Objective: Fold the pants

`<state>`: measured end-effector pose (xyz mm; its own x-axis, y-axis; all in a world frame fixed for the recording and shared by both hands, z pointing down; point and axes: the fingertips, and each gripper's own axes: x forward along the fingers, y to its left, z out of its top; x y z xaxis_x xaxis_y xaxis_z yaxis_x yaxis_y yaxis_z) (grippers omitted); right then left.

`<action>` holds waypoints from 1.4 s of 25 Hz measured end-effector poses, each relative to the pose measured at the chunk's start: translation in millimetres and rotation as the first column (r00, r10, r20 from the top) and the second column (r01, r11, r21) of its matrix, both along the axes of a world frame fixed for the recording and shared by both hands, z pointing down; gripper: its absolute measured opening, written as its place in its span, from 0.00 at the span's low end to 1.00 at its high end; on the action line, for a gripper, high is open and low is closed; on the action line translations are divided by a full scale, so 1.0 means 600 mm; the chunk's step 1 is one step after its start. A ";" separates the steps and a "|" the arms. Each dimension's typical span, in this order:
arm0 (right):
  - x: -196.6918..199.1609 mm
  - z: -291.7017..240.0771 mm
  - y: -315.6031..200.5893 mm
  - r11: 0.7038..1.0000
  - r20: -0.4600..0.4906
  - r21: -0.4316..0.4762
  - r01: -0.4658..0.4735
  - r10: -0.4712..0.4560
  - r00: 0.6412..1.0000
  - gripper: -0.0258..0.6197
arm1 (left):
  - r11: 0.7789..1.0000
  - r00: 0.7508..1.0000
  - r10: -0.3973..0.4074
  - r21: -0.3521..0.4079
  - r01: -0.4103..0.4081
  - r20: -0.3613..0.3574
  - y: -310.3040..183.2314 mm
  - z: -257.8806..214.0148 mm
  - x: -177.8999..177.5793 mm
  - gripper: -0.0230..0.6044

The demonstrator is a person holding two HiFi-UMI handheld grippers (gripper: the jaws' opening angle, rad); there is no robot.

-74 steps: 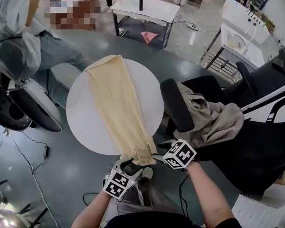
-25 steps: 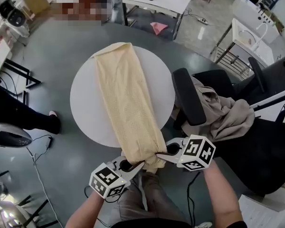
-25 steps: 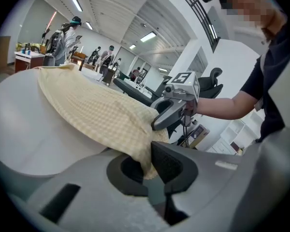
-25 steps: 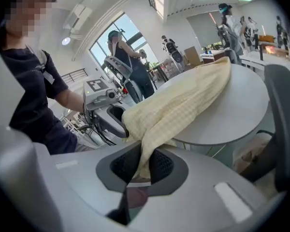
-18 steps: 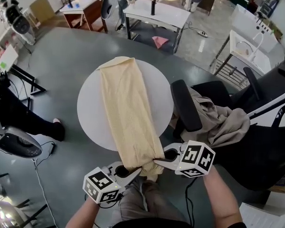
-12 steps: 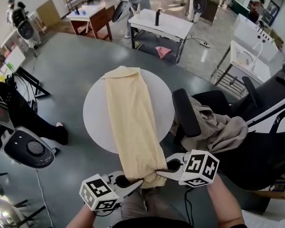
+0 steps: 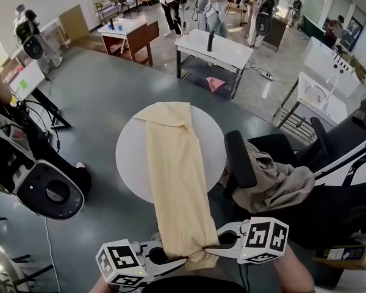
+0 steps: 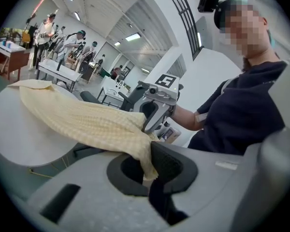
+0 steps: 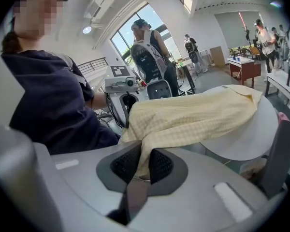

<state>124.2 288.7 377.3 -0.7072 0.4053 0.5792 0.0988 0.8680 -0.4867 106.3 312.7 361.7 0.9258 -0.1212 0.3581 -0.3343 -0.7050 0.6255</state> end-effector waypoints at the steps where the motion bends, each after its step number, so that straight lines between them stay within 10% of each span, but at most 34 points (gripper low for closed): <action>1: 0.001 -0.006 0.007 1.000 0.003 -0.006 0.009 -0.009 1.000 0.08 | 1.000 1.000 0.003 -0.011 -0.003 -0.015 0.006 -0.006 0.000 0.07; 11: 0.006 -0.004 0.044 0.995 -0.036 -0.067 0.075 -0.078 0.996 0.08 | 0.995 0.995 0.096 -0.022 -0.096 0.015 0.036 -0.005 0.006 0.07; 24: -0.070 -0.001 -0.156 0.977 0.025 0.000 -0.213 0.212 0.977 0.08 | 0.968 0.968 -0.250 -0.010 0.250 -0.008 -0.165 -0.011 -0.068 0.07; 35: -0.158 0.063 -0.338 0.943 -0.056 -0.034 -0.331 0.329 0.943 0.08 | 0.949 0.954 -0.287 -0.160 0.271 -0.088 -0.355 0.043 -0.161 0.07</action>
